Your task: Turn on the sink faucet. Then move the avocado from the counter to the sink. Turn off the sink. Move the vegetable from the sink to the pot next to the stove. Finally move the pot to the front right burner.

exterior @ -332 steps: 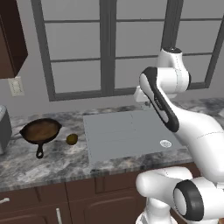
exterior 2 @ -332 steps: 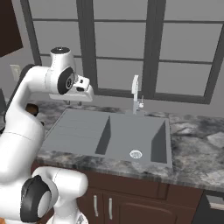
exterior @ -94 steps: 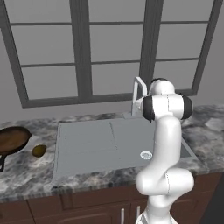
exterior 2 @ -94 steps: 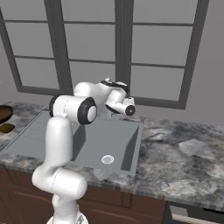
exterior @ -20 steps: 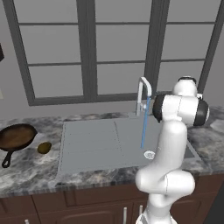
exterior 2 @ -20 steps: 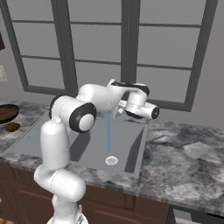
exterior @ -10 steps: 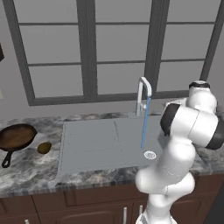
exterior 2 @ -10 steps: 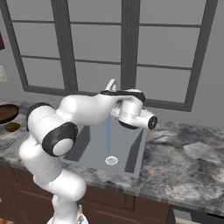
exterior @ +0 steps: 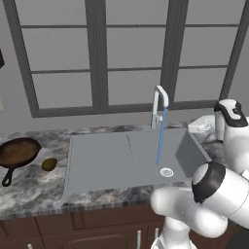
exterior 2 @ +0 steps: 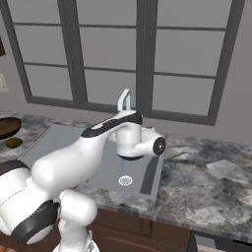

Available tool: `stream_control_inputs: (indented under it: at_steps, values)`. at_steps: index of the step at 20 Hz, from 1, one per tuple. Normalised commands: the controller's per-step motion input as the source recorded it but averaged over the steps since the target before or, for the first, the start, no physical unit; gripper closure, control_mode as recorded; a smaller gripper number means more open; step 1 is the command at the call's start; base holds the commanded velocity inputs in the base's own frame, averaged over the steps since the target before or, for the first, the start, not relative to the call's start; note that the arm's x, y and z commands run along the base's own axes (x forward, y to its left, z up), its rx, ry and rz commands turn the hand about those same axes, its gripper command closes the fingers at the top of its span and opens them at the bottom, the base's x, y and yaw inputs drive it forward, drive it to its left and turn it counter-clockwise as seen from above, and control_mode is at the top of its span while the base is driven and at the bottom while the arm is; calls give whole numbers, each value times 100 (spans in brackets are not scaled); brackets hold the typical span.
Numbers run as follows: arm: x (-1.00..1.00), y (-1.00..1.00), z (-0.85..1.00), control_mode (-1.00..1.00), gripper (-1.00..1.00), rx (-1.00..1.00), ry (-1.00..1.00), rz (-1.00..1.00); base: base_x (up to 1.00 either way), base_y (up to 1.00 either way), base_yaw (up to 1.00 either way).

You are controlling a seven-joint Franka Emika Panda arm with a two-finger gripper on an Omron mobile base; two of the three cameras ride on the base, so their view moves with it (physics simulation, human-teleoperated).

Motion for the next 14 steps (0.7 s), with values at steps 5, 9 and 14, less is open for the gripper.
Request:
stream_control_inputs:
  at_steps: [5,9,14]
  values:
    - [-63,68,42,-100,-100,-14,6,0,0,0,0]
    - [-48,84,37,-100,-100,-14,12,0,0,0,0]
    - [-44,99,6,-100,-100,-13,15,-4,0,0,0]
